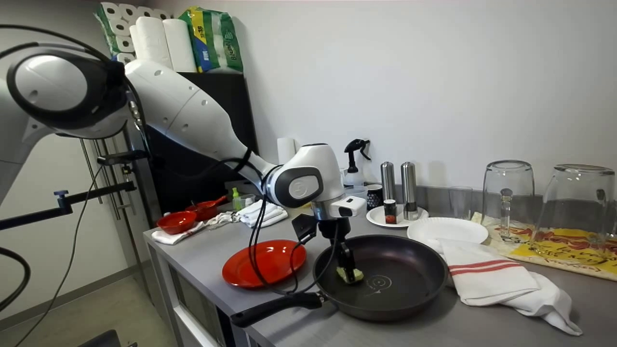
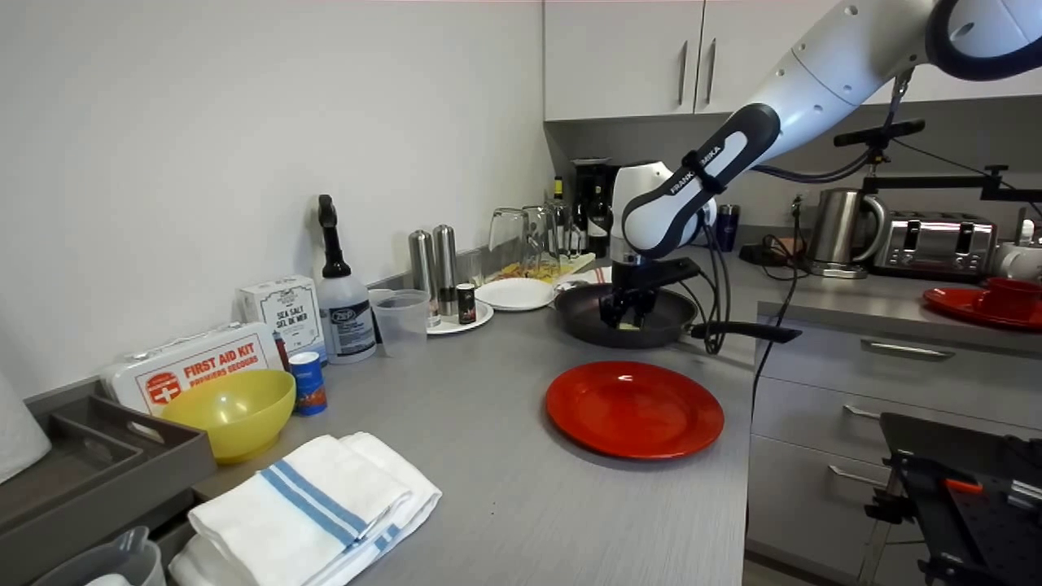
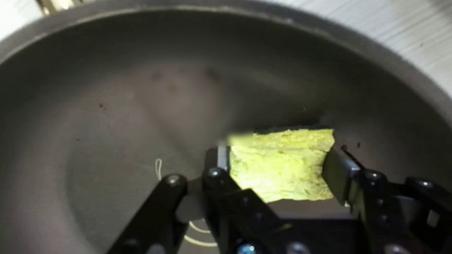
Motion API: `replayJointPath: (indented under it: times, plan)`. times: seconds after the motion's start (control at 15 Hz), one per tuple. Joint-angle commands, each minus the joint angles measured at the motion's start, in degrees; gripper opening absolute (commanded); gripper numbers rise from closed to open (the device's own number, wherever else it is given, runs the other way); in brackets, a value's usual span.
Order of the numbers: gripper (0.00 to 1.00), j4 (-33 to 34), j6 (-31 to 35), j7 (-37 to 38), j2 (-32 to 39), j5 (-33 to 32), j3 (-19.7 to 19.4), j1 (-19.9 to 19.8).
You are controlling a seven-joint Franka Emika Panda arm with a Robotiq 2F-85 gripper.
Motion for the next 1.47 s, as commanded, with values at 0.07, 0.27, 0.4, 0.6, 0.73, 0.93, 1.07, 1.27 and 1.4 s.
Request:
replayJointPath:
  times: [0.07, 0.27, 0.4, 0.6, 0.73, 0.93, 1.07, 1.27, 1.4]
  plan:
    - [0.39, 10.58, 1.17, 6.75, 8.16, -0.2, -2.89, 0.36]
    - [0.39, 17.01, 0.62, 10.44, 12.13, 0.65, -3.97, -0.08]
    - [0.39, 21.0, 0.33, 12.63, 14.65, 0.94, -4.43, -0.25]
    - [0.39, 27.4, -1.36, 16.28, 18.54, 1.82, -4.87, -0.63]
    - [0.39, 31.21, -2.8, 19.26, 20.87, 1.79, -5.41, -0.74]
    - [0.39, 33.58, -4.32, 21.94, 22.36, 1.09, -5.7, -1.24]
    - [0.39, 31.53, -3.98, 20.97, 21.28, 0.31, -5.6, -1.5]
    - [0.39, 25.22, -2.32, 18.44, 17.96, -1.0, -6.26, -1.76]
    - [0.39, 20.51, -1.81, 17.55, 15.33, -1.35, -7.33, -1.8]
